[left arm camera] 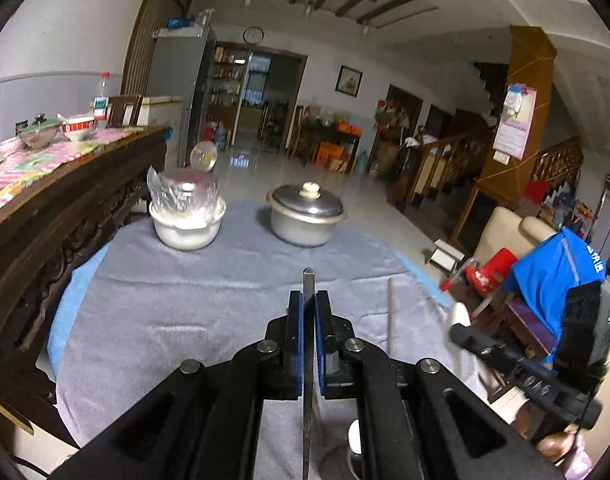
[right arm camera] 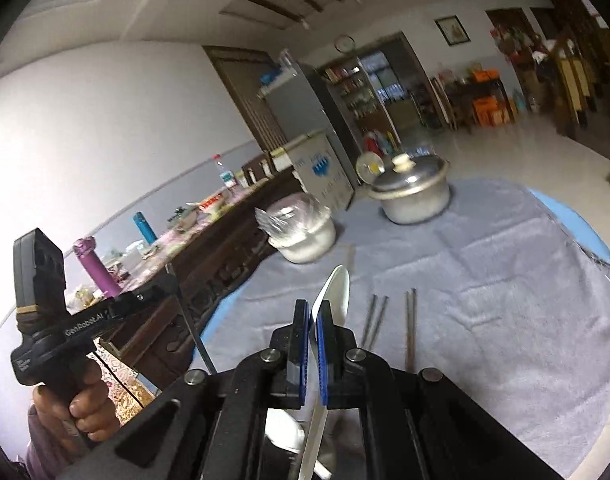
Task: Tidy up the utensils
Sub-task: 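Lower the spoon into the cup with the right tool while the left tool inserts its chopstick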
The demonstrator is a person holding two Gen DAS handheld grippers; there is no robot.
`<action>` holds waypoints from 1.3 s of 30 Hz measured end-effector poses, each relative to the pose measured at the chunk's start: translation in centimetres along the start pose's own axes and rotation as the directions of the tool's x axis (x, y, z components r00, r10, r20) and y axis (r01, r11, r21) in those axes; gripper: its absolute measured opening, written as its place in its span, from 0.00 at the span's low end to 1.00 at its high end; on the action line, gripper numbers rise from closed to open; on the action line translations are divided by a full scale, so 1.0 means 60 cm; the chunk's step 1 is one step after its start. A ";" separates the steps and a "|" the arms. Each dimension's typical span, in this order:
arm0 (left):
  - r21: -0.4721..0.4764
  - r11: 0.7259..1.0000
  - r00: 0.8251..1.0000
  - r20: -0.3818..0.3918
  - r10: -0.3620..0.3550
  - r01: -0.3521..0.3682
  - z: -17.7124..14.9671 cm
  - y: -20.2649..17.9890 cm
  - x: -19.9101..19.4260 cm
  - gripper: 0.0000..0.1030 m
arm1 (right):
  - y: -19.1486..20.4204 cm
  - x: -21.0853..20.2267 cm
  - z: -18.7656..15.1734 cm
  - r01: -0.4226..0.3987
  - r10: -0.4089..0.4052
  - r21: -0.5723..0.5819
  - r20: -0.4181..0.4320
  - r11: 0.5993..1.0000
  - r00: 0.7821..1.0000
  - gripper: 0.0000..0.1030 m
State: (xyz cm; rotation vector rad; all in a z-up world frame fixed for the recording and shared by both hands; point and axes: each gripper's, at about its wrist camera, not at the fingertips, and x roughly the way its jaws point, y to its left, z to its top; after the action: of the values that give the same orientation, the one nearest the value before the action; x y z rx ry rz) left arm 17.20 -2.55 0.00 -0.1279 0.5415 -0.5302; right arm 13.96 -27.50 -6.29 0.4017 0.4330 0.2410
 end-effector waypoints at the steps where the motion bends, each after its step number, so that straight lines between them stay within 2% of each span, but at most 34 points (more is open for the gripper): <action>1: -0.001 1.000 1.000 0.007 -0.006 0.006 0.003 -0.002 -0.006 0.05 | 0.012 -0.001 -0.004 0.014 -0.013 -0.025 0.016 1.000 1.000 0.04; 8: 0.009 0.999 0.997 0.059 -0.050 0.050 0.027 -0.019 -0.055 0.05 | 0.050 0.004 -0.040 0.068 -0.056 -0.109 0.111 0.992 0.992 0.04; 18: -0.002 0.994 0.989 0.099 -0.112 0.112 0.056 -0.047 -0.071 0.05 | 0.053 0.022 -0.078 0.095 -0.078 -0.139 0.121 0.986 0.990 0.04; 22: -0.032 0.992 0.990 0.069 -0.119 0.122 0.043 -0.052 -0.045 0.05 | 0.045 0.023 -0.091 0.094 -0.079 -0.138 0.107 0.986 0.991 0.04; 29: -0.083 0.992 0.996 -0.007 -0.094 0.093 0.007 -0.042 -0.001 0.05 | 0.036 0.011 -0.109 0.073 -0.064 -0.125 0.074 0.989 0.995 0.04; 39: -0.112 0.991 0.993 -0.083 -0.088 0.079 -0.034 -0.035 0.026 0.05 | 0.027 -0.005 -0.123 0.021 -0.021 -0.059 0.013 0.998 1.000 0.05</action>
State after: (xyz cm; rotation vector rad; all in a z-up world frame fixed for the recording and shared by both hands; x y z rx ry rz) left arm 16.33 -5.13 -1.93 -0.2325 0.6534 -0.5900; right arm 10.14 -23.76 -11.65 0.3405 0.4172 0.2305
